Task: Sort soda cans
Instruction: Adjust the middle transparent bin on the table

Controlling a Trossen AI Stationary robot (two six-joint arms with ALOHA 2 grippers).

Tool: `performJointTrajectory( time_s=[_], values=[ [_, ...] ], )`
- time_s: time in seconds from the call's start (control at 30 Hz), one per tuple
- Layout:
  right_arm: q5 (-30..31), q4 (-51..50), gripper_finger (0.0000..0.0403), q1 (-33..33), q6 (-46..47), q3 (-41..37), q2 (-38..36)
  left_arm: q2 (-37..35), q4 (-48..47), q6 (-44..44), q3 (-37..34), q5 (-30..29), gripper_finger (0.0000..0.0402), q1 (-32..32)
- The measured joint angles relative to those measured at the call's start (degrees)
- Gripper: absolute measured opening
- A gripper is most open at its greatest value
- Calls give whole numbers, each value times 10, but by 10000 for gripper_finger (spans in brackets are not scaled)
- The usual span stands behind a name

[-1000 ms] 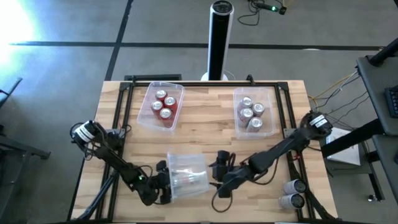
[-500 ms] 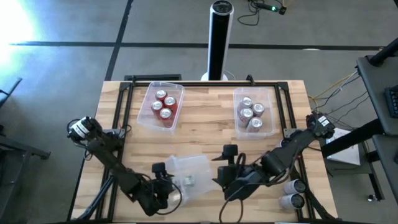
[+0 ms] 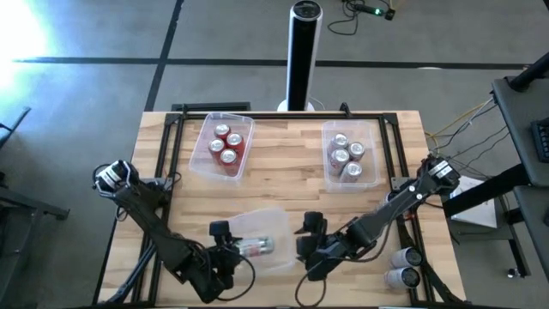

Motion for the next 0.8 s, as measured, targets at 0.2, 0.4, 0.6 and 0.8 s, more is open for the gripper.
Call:
performJointTrajectory(
  time_s=[0.2, 0.4, 0.6, 0.8],
  values=[
    [-19, -10, 319, 11, 25, -23, -1, 0, -31, 21, 24, 43, 229, 16],
    [9, -123, 313, 24, 32, 50, -15, 0, -103, 33, 57, 161, 229, 54],
    [18, -102, 320, 22, -41, 82, -15, 1, -158, 81, 116, 293, 229, 123],
    [18, -103, 318, 24, -48, 80, -10, 52, -251, 112, 167, 403, 229, 178]
  ],
)
